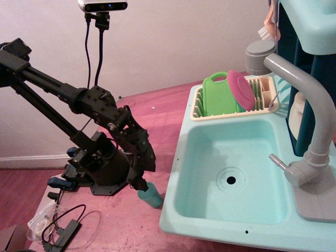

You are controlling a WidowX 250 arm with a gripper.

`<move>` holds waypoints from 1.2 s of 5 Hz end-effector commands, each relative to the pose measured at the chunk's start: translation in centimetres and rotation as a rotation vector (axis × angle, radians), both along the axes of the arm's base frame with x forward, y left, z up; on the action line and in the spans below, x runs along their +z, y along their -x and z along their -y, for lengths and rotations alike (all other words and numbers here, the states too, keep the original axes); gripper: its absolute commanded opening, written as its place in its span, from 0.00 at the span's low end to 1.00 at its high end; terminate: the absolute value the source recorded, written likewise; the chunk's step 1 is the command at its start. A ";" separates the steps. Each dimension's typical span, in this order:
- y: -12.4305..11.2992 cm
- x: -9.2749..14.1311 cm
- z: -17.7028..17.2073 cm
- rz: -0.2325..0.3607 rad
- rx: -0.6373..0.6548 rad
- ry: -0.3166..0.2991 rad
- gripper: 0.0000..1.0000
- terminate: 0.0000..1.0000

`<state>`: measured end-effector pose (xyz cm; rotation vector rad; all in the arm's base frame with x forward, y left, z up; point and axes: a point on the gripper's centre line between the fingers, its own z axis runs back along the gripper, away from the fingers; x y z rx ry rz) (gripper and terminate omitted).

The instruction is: Put cup from anywhere into sink

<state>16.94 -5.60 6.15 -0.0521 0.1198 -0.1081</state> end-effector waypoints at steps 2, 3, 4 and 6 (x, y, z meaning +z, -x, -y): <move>-0.3 -1.7 0.0 0.007 -0.027 0.020 1.00 0.00; -1.0 -1.9 0.3 -0.015 -0.063 -0.019 0.00 0.00; -2.0 -1.9 0.3 -0.037 -0.116 -0.023 0.00 0.00; -3.4 -2.6 1.3 -0.041 -0.172 -0.024 0.00 0.00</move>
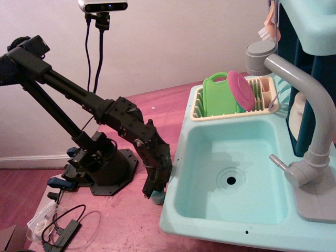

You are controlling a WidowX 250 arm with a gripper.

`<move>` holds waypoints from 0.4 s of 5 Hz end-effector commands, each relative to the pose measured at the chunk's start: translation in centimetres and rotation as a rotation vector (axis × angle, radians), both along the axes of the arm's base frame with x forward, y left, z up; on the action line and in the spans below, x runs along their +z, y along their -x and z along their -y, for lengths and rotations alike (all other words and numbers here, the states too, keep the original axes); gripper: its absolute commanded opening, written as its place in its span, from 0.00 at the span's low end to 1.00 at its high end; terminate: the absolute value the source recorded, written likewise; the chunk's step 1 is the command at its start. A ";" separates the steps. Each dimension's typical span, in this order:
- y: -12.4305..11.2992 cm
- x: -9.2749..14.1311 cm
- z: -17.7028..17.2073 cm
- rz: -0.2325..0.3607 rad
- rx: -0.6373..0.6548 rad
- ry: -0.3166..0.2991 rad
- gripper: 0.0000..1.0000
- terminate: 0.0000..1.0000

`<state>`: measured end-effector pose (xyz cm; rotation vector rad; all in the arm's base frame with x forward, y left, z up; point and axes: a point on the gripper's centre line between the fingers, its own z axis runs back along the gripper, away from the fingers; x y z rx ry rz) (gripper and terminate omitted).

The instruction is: Put cup from anywhere into sink

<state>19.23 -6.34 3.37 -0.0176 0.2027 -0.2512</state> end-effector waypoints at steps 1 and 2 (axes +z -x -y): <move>-1.0 1.4 0.2 0.088 -0.024 0.004 0.00 0.00; -0.3 6.4 -1.1 0.147 -0.029 -0.027 0.00 0.00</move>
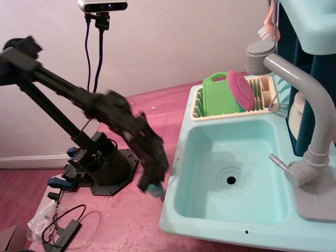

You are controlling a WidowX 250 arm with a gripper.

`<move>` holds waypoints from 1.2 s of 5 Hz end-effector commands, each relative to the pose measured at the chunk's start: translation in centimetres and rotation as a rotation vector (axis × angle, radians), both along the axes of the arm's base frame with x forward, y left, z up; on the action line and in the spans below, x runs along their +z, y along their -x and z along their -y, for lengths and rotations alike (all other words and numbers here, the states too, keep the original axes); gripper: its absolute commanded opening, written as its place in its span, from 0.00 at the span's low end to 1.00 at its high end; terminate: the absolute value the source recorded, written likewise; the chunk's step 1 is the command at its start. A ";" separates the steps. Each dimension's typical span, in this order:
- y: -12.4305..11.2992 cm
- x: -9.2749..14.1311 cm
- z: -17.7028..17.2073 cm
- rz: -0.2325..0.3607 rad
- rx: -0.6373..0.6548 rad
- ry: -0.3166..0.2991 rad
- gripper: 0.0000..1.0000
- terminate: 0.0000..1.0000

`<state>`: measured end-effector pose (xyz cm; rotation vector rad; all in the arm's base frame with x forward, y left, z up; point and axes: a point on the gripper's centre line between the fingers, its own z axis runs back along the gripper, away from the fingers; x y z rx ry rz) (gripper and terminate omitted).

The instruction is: Put cup from anywhere into sink

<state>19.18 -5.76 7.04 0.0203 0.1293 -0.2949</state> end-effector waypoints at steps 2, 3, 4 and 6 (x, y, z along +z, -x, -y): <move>-2.3 9.0 -1.0 0.127 -0.025 -0.075 0.00 0.00; -6.9 9.4 -0.4 0.152 -0.048 -0.073 0.00 0.00; -11.0 9.2 0.9 0.181 -0.081 -0.053 0.00 0.00; -13.2 7.8 2.5 0.221 -0.058 -0.005 0.00 0.00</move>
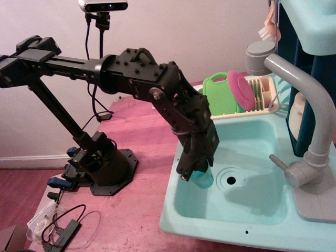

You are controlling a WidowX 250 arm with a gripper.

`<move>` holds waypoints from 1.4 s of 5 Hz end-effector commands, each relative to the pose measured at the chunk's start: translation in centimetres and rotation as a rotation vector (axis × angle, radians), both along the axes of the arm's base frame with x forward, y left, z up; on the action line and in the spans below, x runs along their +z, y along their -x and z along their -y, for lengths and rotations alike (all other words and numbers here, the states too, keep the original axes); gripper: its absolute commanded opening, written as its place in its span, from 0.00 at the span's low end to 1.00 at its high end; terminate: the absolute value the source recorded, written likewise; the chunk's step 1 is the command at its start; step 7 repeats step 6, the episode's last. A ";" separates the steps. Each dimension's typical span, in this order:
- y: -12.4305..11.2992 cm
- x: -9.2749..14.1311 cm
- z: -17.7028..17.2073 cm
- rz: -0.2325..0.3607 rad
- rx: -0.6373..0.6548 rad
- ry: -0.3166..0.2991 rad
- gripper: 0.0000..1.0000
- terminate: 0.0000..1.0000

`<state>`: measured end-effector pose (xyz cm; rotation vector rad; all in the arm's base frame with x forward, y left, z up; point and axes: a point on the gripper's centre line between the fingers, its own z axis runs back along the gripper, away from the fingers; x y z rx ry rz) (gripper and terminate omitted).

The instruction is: Put cup from anywhere into sink

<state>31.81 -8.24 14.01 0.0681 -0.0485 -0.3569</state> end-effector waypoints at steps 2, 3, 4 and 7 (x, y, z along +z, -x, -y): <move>0.5 0.2 -0.2 -0.031 0.010 0.033 1.00 0.00; 0.9 1.1 -0.6 -0.020 0.018 0.025 1.00 0.00; 1.2 1.9 -0.9 0.000 0.025 0.019 1.00 0.00; 4.4 7.9 -1.9 0.004 0.047 -0.062 1.00 1.00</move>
